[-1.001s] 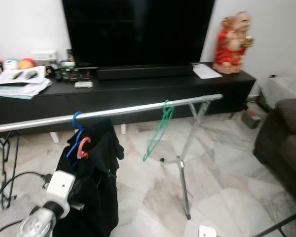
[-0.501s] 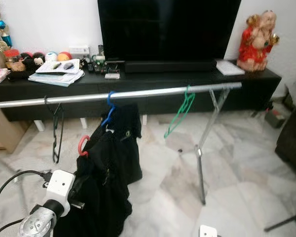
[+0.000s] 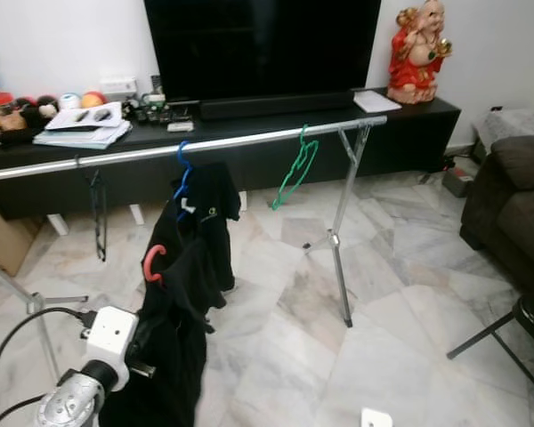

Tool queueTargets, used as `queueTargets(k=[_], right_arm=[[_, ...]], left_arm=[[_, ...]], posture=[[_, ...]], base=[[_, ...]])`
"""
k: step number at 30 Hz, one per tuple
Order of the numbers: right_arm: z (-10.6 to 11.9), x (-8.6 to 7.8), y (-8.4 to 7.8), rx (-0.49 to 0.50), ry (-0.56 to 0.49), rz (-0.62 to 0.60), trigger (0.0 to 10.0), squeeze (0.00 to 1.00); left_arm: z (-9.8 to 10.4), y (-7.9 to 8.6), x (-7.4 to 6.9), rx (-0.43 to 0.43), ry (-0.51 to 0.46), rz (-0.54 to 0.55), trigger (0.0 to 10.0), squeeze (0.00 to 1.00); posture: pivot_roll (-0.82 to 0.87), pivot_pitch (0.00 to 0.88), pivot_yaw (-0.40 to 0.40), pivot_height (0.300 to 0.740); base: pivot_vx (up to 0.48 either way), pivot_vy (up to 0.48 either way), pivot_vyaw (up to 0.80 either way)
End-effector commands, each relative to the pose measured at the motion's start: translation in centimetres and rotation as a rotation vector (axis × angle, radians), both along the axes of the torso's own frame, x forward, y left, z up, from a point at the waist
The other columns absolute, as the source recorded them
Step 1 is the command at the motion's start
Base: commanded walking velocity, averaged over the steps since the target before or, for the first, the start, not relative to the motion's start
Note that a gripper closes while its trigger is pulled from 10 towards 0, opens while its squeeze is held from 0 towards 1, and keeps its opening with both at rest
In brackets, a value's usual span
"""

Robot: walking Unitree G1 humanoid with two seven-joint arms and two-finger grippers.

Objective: Hang hanger

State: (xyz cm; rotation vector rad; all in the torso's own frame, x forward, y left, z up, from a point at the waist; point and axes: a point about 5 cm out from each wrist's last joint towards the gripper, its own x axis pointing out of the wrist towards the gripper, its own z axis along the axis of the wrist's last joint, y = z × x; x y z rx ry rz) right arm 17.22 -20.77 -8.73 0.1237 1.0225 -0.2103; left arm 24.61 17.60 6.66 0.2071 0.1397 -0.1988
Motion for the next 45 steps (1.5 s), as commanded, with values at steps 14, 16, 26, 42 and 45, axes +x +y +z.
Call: queueTargets(k=[14,16,26,42,45], right_arm=[[0.09,0.4,0.57,0.015,-0.016,0.003,10.0,0.0],[0.08,0.39,0.59,0.015,-0.016,0.004,10.0,0.0],[0.06,0.36,0.69,0.017,-0.016,0.009,10.0,0.0],[0.0,0.24,0.7,0.015,-0.013,0.005,10.0,0.0],[0.03,0.29,0.65,0.014,-0.015,0.0,10.0,0.0]], left_arm=[[0.98,0.38,0.31,0.008,-0.036,0.003,10.0,0.0],[0.97,0.36,0.31,0.009,-0.036,0.001,10.0,0.0],[0.93,0.38,0.35,0.017,-0.033,-0.008,10.0,0.0],[1.1,-0.28,0.48,0.012,-0.041,-0.053,10.0,0.0],[1.01,-0.28,0.52,0.022,-0.03,-0.05,10.0,0.0]], posture=[[0.02,0.0,0.009,0.74],[0.02,0.0,0.009,0.74],[0.03,0.0,0.011,0.74],[0.02,0.0,0.009,0.74],[0.02,0.0,0.007,0.74]], base=[[-0.294,0.0,0.0],[-0.292,0.0,0.0],[-0.293,0.0,0.0],[-0.11,0.0,0.0],[0.0,0.0,0.0]])
